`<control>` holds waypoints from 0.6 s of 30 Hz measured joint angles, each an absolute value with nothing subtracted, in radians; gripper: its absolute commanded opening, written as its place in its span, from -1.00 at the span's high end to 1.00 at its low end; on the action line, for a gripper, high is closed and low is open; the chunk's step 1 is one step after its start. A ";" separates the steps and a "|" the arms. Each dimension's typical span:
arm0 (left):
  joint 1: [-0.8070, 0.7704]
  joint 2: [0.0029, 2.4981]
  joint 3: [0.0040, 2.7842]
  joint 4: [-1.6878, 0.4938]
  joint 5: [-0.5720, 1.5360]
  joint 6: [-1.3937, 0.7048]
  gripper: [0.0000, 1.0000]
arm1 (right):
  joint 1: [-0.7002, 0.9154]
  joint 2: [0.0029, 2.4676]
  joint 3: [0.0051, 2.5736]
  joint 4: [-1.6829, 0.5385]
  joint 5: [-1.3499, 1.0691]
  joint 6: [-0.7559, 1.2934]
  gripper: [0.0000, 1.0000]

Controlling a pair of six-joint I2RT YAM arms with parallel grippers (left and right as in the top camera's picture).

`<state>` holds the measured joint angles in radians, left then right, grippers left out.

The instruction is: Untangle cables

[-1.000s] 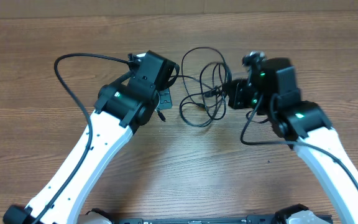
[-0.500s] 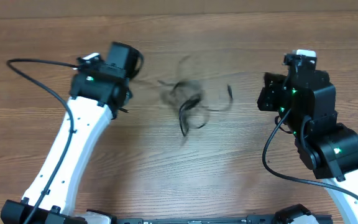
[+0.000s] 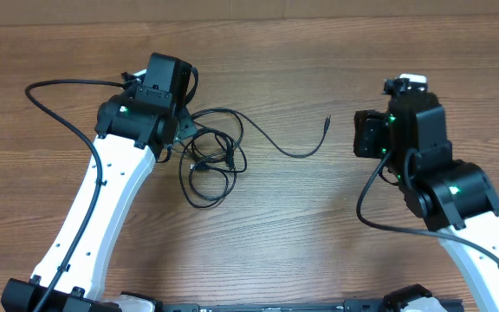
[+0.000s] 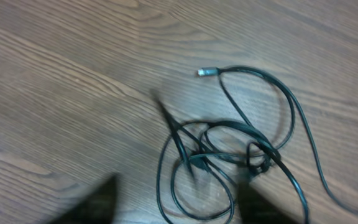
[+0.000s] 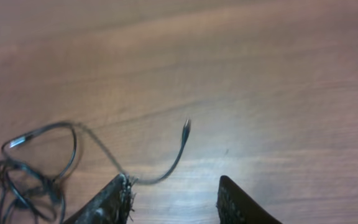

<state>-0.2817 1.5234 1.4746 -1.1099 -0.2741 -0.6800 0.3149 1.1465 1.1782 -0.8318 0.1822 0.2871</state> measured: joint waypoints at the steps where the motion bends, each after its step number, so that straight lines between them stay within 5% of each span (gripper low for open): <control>1: -0.282 1.523 1.475 -1.110 -0.270 -0.675 -0.57 | 0.315 1.157 1.178 -0.840 0.172 0.288 0.03; 7: -0.282 1.524 1.475 -1.109 -0.244 -0.649 -0.44 | 0.315 1.193 1.178 -0.852 0.135 0.287 -0.21; 13: -0.282 1.587 1.475 -1.081 -0.183 -0.630 -0.47 | 0.315 1.193 1.178 -0.849 0.110 0.287 -0.25; 18: -0.282 1.721 1.475 -1.018 -0.138 -0.572 -0.28 | 0.315 1.193 1.178 -0.856 0.097 0.288 -0.29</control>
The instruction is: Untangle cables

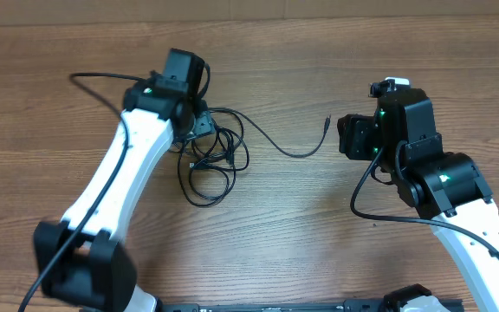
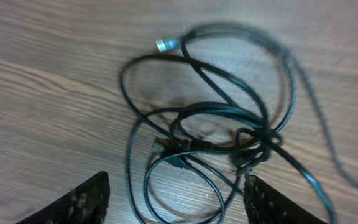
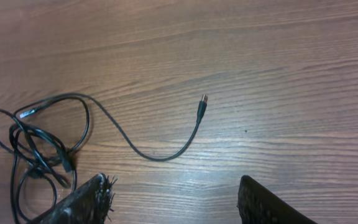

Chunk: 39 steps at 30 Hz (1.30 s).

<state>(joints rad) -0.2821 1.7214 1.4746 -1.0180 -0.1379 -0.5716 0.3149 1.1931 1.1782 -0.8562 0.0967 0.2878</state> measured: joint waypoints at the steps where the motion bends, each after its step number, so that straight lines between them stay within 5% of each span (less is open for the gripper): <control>1: -0.282 1.749 1.475 -1.017 -0.123 -0.556 -0.23 | 0.315 1.193 1.178 -0.860 0.094 0.287 -0.29; 19: -0.282 2.022 1.475 -0.889 -0.133 -0.352 -0.22 | 0.315 1.193 1.178 -0.869 0.091 0.288 -0.33; 20: -0.282 2.028 1.475 -0.882 -0.139 -0.345 -0.16 | 0.315 1.193 1.178 -0.869 0.089 0.288 -0.32; 25: -0.282 2.050 1.475 -0.843 -0.133 -0.310 0.85 | 0.315 1.193 1.178 -0.869 0.088 0.287 -0.33; 26: -0.282 2.050 1.475 -0.841 -0.126 -0.307 0.92 | 0.315 1.193 1.178 -0.870 0.088 0.288 -0.33; 39: -0.282 2.031 1.556 -0.946 0.070 -0.278 0.92 | 0.315 1.193 1.178 -0.870 0.081 0.288 -0.45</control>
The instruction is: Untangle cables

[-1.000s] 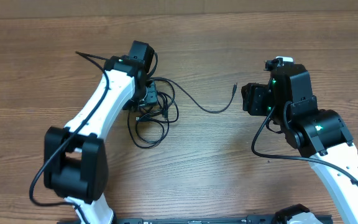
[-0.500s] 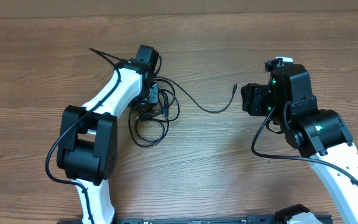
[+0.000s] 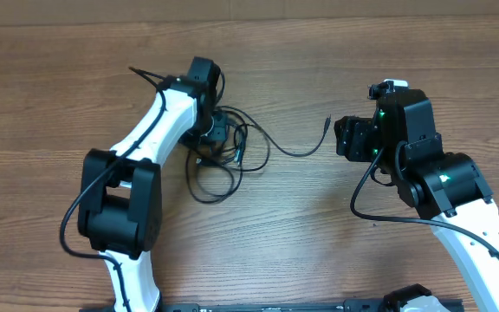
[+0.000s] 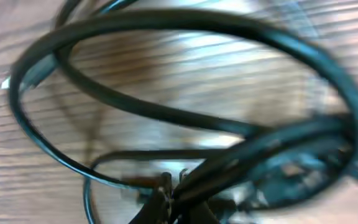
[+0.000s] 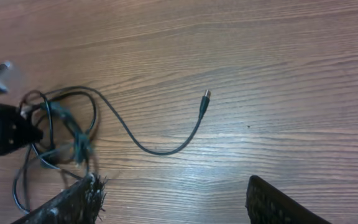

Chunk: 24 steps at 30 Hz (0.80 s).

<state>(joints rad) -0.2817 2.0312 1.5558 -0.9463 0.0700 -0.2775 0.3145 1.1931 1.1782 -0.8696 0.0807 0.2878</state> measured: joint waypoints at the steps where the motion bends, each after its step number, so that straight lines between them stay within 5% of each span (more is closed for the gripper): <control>1: -0.282 2.016 1.587 -0.968 0.113 -0.274 0.92 | 0.315 1.193 1.178 -0.870 0.071 0.288 -0.46; 13: -0.370 1.746 1.745 -1.029 0.450 -0.257 0.92 | 0.315 1.271 1.178 -0.743 -0.259 0.198 -0.56; 24: -0.496 1.745 1.745 -1.009 0.596 -0.250 0.92 | 0.315 1.433 1.178 -0.667 -0.286 0.179 -0.55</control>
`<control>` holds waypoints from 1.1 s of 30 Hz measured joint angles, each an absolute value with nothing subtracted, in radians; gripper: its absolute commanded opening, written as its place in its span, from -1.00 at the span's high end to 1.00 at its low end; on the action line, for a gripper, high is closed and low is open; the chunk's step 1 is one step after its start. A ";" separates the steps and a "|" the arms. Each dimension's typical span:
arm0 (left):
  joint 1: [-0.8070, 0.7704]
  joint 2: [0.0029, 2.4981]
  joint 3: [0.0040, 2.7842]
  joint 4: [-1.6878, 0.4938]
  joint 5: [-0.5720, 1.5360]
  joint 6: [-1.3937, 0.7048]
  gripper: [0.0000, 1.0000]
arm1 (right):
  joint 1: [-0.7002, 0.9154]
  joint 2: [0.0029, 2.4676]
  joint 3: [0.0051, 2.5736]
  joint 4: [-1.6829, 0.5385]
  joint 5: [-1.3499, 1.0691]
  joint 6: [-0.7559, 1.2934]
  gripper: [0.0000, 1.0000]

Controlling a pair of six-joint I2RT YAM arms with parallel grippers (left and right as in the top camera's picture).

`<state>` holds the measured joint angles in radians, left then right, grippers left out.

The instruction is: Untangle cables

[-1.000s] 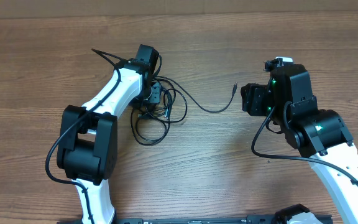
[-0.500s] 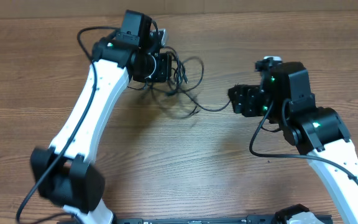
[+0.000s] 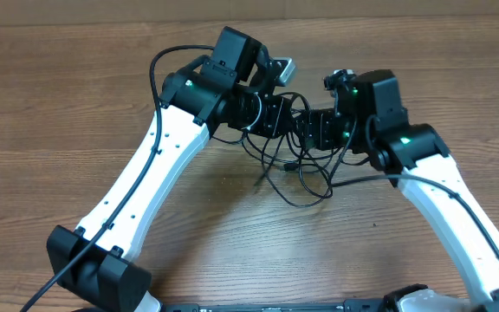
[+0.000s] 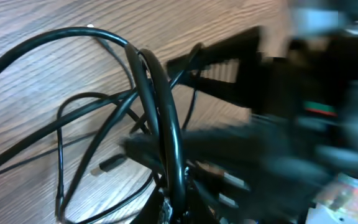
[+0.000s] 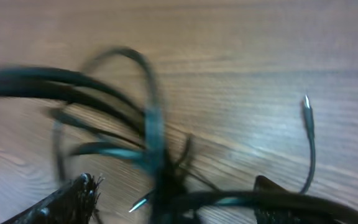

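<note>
A tangle of thin black cables (image 3: 300, 173) hangs over the middle of the table, its lower loops trailing on the wood. My left gripper (image 3: 277, 115) is shut on a thick strand; in the left wrist view that cable (image 4: 157, 99) runs straight down into the left gripper (image 4: 176, 214). My right gripper (image 3: 312, 130) faces it from the right and is open. In the right wrist view its fingers (image 5: 73, 199) stand wide apart with blurred cable strands (image 5: 148, 112) between them. A free plug end (image 5: 307, 102) shows beyond.
The wooden table (image 3: 59, 104) spreads all round. The left arm's own supply cable (image 3: 158, 65) loops up behind its wrist, and the right arm's supply cable (image 3: 353, 182) runs close beside the tangle. The two wrists are nearly touching.
The left gripper, still shut on the tangle, has moved right towards the middle and lifted it. The right gripper has moved left and now has strands between its open fingers.
The tangle lay at left centre with my left gripper open above it and the right gripper open far to the right. The left gripper then was closer, then shut on the strands. Now the bundle is raised at mid-table with both grippers at it.
</note>
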<state>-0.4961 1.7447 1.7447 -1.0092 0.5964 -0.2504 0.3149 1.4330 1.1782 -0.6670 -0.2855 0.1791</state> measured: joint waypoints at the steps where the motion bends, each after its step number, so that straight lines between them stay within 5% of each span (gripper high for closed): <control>1: -0.496 1.740 1.745 -1.008 0.600 -0.250 0.92 | 0.315 1.449 1.178 -0.673 -0.277 0.178 -0.58; 9: -0.480 1.595 1.745 -1.036 0.535 -0.231 0.92 | 0.305 1.539 1.178 -0.792 -0.008 0.319 -1.00; 18: -0.299 1.343 1.750 -1.058 0.332 -0.249 0.92 | 0.208 1.539 1.178 -0.828 0.117 0.422 -1.00; 27: -0.266 1.399 1.753 -1.073 0.291 -0.285 0.85 | 0.203 1.539 1.178 -0.831 -0.129 0.336 -1.00; 30: -0.266 1.459 1.753 -1.094 0.231 -0.286 0.64 | 0.203 1.539 1.178 -0.869 -0.194 0.288 -0.99; 33: -0.266 1.525 1.753 -1.115 0.158 -0.286 -0.02 | 0.200 1.539 1.178 -0.898 -0.229 0.260 -1.00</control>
